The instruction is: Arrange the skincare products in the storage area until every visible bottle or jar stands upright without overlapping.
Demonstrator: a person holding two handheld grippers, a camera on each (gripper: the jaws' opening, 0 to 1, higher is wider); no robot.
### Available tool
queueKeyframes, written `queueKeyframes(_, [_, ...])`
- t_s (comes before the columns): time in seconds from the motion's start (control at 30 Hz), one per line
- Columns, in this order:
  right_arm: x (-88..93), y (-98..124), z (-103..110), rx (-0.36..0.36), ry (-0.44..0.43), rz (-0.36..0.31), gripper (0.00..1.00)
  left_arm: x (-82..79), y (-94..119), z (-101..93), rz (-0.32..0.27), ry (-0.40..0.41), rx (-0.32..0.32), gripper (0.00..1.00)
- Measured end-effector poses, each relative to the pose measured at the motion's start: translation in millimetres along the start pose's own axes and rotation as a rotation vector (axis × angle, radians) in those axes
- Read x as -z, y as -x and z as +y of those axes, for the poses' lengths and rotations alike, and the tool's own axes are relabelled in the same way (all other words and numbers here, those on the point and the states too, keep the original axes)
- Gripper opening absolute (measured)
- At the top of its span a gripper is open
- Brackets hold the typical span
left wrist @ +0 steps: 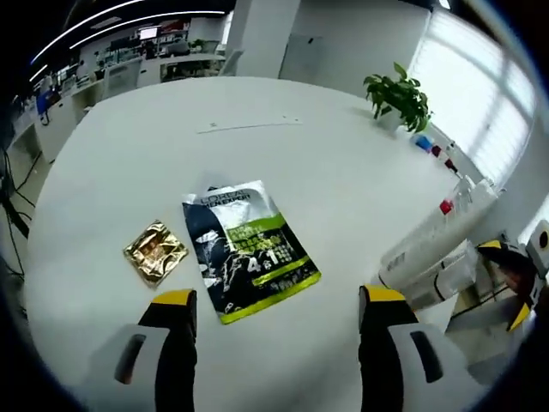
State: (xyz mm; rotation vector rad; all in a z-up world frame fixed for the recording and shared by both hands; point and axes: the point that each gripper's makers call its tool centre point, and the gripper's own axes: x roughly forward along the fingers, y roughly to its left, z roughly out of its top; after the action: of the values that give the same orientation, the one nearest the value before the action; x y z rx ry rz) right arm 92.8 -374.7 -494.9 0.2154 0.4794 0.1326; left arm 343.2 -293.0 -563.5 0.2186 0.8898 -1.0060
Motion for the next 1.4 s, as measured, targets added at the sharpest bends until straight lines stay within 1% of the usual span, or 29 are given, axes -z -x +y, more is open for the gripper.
queueKeyframes(0.03, [0.1, 0, -1, 0.003, -0.003, 0.000, 0.94, -1.3, -5, 2.5, 0.000, 0.006, -0.011, 0.68])
queueKeyframes(0.13, [0.5, 0, -1, 0.006, -0.006, 0.003, 0.94, -2.1, -9, 2.8, 0.000, 0.026, -0.027, 0.68])
queueKeyframes(0.17, [0.7, 0, -1, 0.006, -0.007, 0.004, 0.94, -2.6, -17, 4.9, 0.004, 0.028, -0.030, 0.68])
queueKeyframes(0.2, [1.0, 0, -1, 0.006, -0.009, 0.005, 0.93, -2.6, -20, 4.8, 0.006, 0.028, -0.035, 0.68])
queueKeyframes(0.23, [1.5, 0, -2, 0.007, -0.009, 0.008, 0.93, -0.6, -16, 2.0, 0.009, 0.026, -0.048, 0.68])
queueKeyframes(0.33, [1.2, -1, -2, 0.009, -0.013, 0.008, 0.93, -2.6, -24, 3.9, 0.012, 0.026, -0.077, 0.69])
queueKeyframes(0.37, [0.8, -1, -2, 0.009, -0.015, 0.006, 0.93, -4.4, -28, 5.8, 0.016, 0.018, -0.093, 0.69])
queueKeyframes(0.43, [0.4, -1, -2, 0.009, -0.019, 0.005, 0.93, -8.3, -32, 0.0, 0.014, -0.003, -0.112, 0.70])
queueKeyframes(0.53, [0.6, -1, -3, 0.011, -0.025, 0.004, 0.93, -14.4, -39, -0.6, 0.015, -0.027, -0.142, 0.71])
queueKeyframes(0.6, [0.5, -1, -4, 0.013, -0.026, 0.003, 0.92, -17.0, -47, -0.2, 0.025, -0.037, -0.159, 0.72])
queueKeyframes(0.63, [0.5, 0, -4, 0.014, -0.027, 0.004, 0.92, -16.8, -51, 0.3, 0.038, -0.043, -0.168, 0.72])
queueKeyframes(0.7, [0.3, 0, -5, 0.016, -0.031, 0.001, 0.92, -17.0, -51, -3.0, 0.057, -0.069, -0.190, 0.72])
queueKeyframes(0.73, [0.1, 0, -5, 0.018, -0.032, 0.000, 0.92, -18.7, -54, -0.8, 0.062, -0.091, -0.212, 0.72])
queueKeyframes(0.8, [-0.3, 0, -6, 0.020, -0.037, -0.002, 0.92, -21.7, -58, 1.2, 0.060, -0.108, -0.232, 0.71])
queueKeyframes(0.83, [-0.4, 0, -6, 0.021, -0.040, -0.003, 0.92, -22.0, -56, -1.9, 0.066, -0.125, -0.241, 0.71])
queueKeyframes(0.87, [-0.5, 0, -6, 0.021, -0.041, -0.004, 0.92, -21.3, -57, -2.4, 0.077, -0.143, -0.243, 0.70])
queueKeyframes(0.9, [-1.0, 1, -6, 0.020, -0.045, -0.007, 0.92, -18.6, -55, -8.5, 0.080, -0.146, -0.248, 0.69])
queueKeyframes(0.93, [-1.1, 1, -6, 0.020, -0.046, -0.008, 0.92, -18.1, -56, -9.0, 0.084, -0.150, -0.250, 0.69])
queueKeyframes(0.97, [-1.1, 1, -7, 0.021, -0.047, -0.008, 0.92, -18.4, -58, 0.5, 0.093, -0.145, -0.257, 0.69])
queueKeyframes(1.07, [-1.8, 1, -7, 0.022, -0.049, -0.010, 0.92, -14.9, -57, 1.8, 0.107, -0.146, -0.271, 0.69])
queueKeyframes(1.1, [-1.9, 1, -7, 0.022, -0.050, -0.010, 0.92, -15.5, -64, 6.5, 0.116, -0.145, -0.279, 0.68])
queueKeyframes(1.2, [-1.7, 1, -8, 0.022, -0.053, -0.009, 0.92, -9.9, -68, 13.4, 0.149, -0.133, -0.283, 0.64])
queueKeyframes(1.3, [-1.7, 1, -7, 0.024, -0.055, -0.007, 0.92, -6.6, -65, 8.6, 0.157, -0.099, -0.271, 0.63])
queueKeyframes(1.4, [-1.2, 1, -7, 0.023, -0.055, -0.005, 0.92, -7.3, -68, 12.1, 0.155, -0.091, -0.264, 0.62])
